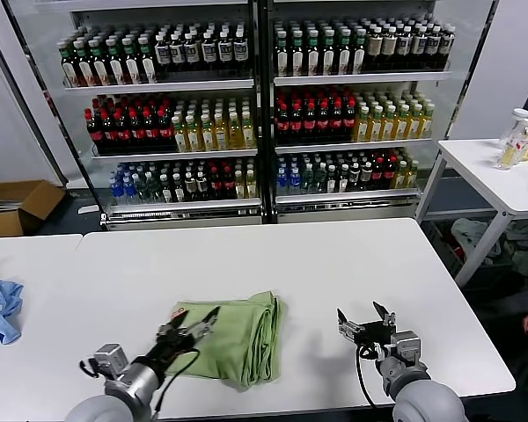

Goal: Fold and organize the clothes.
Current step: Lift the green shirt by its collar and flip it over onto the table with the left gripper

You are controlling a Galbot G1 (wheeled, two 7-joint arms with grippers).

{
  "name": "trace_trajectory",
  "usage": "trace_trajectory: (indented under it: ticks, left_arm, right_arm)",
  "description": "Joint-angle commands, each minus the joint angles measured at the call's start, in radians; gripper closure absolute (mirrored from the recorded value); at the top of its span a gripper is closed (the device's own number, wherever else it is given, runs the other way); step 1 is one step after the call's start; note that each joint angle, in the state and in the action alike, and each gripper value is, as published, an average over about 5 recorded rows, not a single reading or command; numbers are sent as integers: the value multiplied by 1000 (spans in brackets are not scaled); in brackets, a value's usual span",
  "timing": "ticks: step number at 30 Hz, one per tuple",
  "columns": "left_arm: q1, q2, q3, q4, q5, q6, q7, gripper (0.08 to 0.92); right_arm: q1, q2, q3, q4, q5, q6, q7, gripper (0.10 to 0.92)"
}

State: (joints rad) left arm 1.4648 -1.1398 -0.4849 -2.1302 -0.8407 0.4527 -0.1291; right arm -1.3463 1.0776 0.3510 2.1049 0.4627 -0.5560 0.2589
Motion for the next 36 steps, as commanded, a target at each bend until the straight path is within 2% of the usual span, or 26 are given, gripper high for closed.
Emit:
trace_trajectory:
  ticks: [1, 11, 17, 25, 36]
  left_arm:
    - [12, 60, -77, 141, 222, -4, -69, 178]
    - [-25, 47, -26, 158, 149, 77, -8, 177]
    - [-40, 45, -14, 181, 90, 79, 20, 193]
    - [-35, 39, -27, 181, 2, 79, 53, 404]
    - [-48, 17, -104, 211, -346, 102, 87, 725]
  right_arm:
    - [8, 0, 0, -2, 0, 0, 0, 202]
    - [1, -6, 14, 3, 2, 0, 0, 202]
    - [-6, -6, 16, 7, 2, -1, 0, 203]
    - [-13, -11, 27, 21, 4, -4, 1, 203]
    - [-39, -5, 37, 35, -1, -1, 1, 203]
